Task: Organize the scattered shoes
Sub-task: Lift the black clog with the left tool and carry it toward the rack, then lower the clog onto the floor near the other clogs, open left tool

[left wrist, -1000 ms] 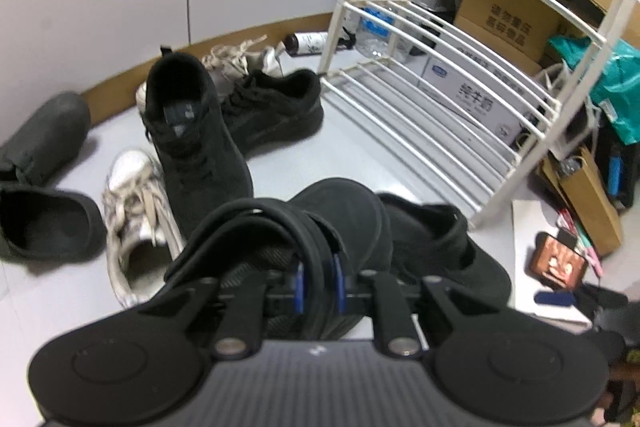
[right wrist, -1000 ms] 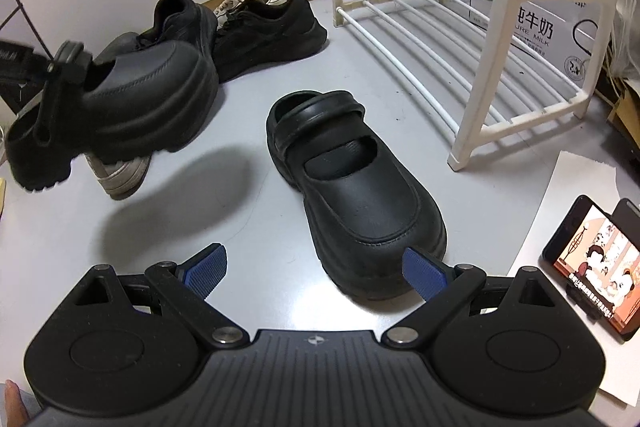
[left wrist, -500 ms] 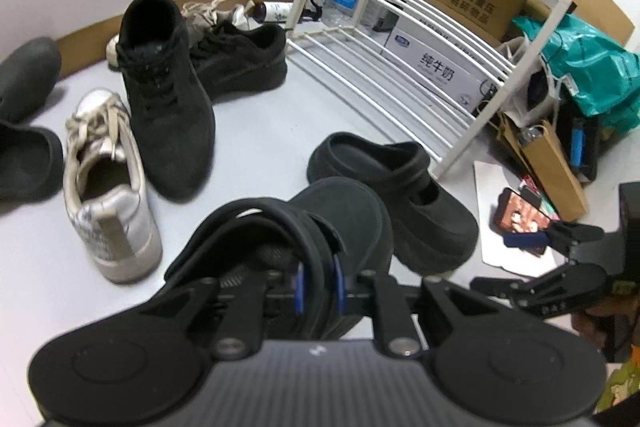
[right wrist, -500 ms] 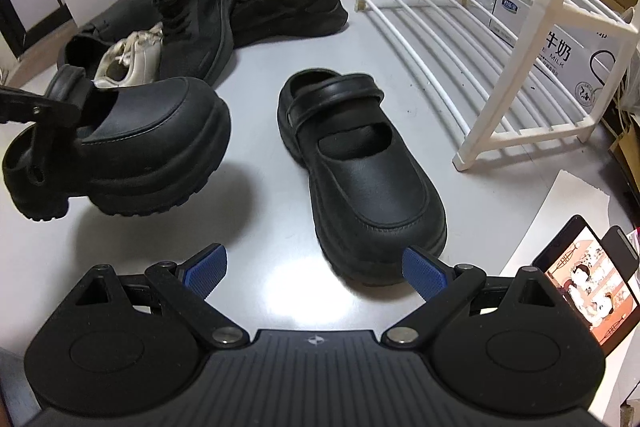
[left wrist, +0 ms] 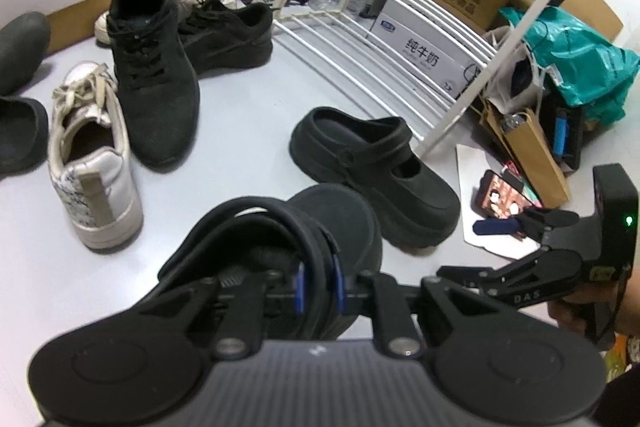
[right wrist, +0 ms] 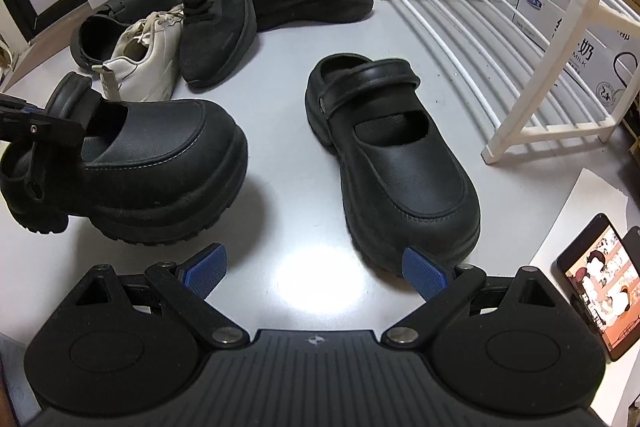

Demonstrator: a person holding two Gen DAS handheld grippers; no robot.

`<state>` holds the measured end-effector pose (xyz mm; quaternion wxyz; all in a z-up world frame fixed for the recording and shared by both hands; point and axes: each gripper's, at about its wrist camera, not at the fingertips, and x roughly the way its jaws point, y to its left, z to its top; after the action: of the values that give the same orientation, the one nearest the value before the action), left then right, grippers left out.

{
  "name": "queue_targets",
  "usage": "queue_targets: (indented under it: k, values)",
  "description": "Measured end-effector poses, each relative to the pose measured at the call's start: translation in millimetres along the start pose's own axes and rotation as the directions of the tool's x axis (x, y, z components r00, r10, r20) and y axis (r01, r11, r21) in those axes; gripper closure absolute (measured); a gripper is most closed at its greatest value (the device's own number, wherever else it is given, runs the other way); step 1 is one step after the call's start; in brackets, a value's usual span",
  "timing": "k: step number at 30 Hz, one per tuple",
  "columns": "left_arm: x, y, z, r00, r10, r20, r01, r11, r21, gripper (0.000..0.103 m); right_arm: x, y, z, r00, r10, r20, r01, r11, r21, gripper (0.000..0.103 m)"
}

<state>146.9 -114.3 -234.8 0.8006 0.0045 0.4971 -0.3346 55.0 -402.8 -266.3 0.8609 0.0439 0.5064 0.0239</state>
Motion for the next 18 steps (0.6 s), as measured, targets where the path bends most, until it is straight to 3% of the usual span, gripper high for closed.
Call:
queue_targets:
  k: [10,14,18]
  values:
    - [41,2,-15,0.995,0.004,-0.096,-0.005,1.000,-0.007,0.086,4,-3,-7,0.999,0.011,-0.031,-0.011,1.000,0.000,0.006]
    - [31,8,-19,0.994,0.044,-0.103,-0.047,0.998,-0.033,0.057,6,-3,-9,0.999,0.016,-0.041,-0.016,1.000,-0.003,0.006]
    - [21,14,-22,0.990,0.083,-0.112,-0.090,0.994,-0.058,0.047,8,-2,-8,0.999,0.023,-0.048,-0.024,1.000,-0.015,0.006]
